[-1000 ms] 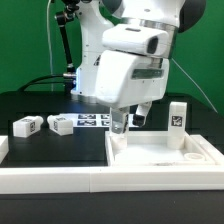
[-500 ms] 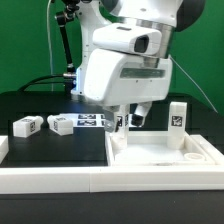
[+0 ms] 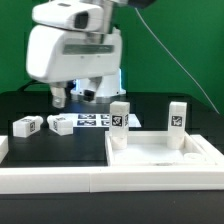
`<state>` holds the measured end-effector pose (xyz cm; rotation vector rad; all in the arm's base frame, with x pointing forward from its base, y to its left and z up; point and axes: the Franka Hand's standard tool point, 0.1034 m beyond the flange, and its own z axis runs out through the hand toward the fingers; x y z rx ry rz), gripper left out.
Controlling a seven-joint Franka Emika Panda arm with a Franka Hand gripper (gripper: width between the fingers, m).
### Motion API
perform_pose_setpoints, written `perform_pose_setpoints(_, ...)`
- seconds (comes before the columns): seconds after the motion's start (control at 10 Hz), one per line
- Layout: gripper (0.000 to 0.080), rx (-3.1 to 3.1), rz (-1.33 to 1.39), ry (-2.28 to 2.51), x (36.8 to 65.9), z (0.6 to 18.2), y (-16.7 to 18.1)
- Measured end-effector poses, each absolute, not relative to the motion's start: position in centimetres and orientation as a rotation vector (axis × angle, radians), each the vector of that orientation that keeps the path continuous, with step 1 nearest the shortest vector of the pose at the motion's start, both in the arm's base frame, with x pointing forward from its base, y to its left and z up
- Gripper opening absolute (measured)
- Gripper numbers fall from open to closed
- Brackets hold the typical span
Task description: Assemble square table
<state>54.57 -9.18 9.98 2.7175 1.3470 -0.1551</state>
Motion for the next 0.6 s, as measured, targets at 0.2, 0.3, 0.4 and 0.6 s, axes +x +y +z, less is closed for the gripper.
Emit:
perform_pose_setpoints(0.2,0.0649,2.736,-0.149,1.326,52.9,9.2,-8.5)
perform_pose_setpoints(0.3,0.0649,2.716,-0.096,1.344,53.2,8.9,-7.7)
perform_pose_setpoints(0.4,0.0649,2.718,-0.102,1.343,53.1,8.9,-7.8)
perform_pose_setpoints(0.6,0.0649,2.719,-0.104,1.343,53.1,8.8,-7.9)
